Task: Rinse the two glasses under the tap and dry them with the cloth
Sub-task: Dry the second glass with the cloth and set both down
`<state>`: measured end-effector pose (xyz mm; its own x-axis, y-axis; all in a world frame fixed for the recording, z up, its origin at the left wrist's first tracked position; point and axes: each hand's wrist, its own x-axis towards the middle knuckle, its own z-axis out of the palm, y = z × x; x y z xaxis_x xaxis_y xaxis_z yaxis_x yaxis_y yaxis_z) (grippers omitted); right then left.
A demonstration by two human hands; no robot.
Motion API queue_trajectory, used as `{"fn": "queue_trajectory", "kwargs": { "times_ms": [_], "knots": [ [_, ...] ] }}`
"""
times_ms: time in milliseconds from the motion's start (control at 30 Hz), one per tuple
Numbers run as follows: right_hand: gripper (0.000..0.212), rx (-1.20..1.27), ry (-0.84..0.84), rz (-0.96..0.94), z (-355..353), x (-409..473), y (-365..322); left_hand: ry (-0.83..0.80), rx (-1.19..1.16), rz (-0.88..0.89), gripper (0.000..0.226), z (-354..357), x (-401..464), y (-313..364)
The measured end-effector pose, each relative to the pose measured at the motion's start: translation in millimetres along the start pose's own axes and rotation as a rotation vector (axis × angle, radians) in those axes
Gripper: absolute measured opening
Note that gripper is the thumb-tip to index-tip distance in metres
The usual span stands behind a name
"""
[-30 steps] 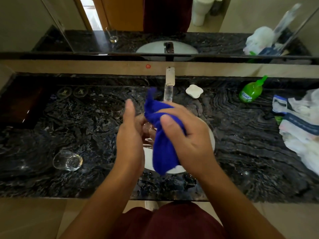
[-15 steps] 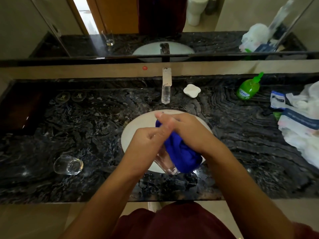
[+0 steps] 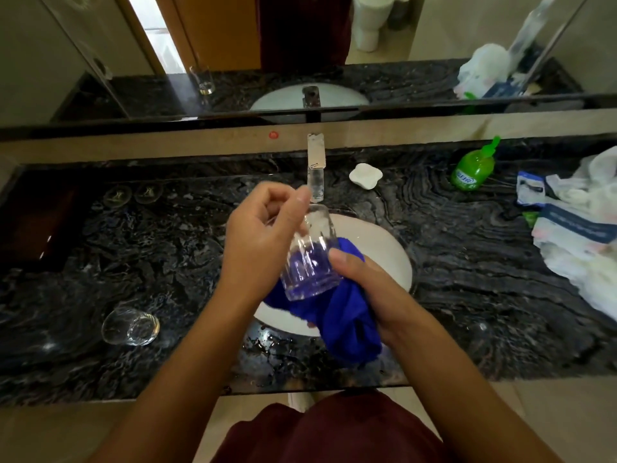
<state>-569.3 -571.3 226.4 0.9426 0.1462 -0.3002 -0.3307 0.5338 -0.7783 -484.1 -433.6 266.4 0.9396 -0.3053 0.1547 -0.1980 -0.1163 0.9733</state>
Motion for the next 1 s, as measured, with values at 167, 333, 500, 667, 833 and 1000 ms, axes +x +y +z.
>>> {"fn": "queue_trajectory", "kwargs": {
  "times_ms": [167, 333, 500, 667, 833, 1000],
  "knots": [
    [0.058, 0.007, 0.138, -0.228, 1, 2, -2, 0.079, 0.016, -0.055, 0.047, 5, -11, -7],
    [0.053, -0.115, 0.413, -0.36, 5, 6, -4, 0.021, -0.036, -0.034, 0.046, 17, -39, -21],
    [0.031, -0.21, 0.331, -0.377, 15, 0, 5, -0.003, -0.069, -0.049, 0.076, 22, -38, -31],
    [0.046, -0.457, 0.269, -0.377, 8, -8, -5, 0.072, -0.247, -0.148, 0.068, 7, -25, -34],
    [0.031, -0.348, 0.507, -0.526, -6, -12, -32, 0.045, -0.45, -0.181, 0.076, -7, -21, -37],
    [0.017, -0.362, 0.522, -0.711, 1, -9, -53, -0.078, -0.615, -0.302, 0.081, -6, -30, -35]
  ]
}}
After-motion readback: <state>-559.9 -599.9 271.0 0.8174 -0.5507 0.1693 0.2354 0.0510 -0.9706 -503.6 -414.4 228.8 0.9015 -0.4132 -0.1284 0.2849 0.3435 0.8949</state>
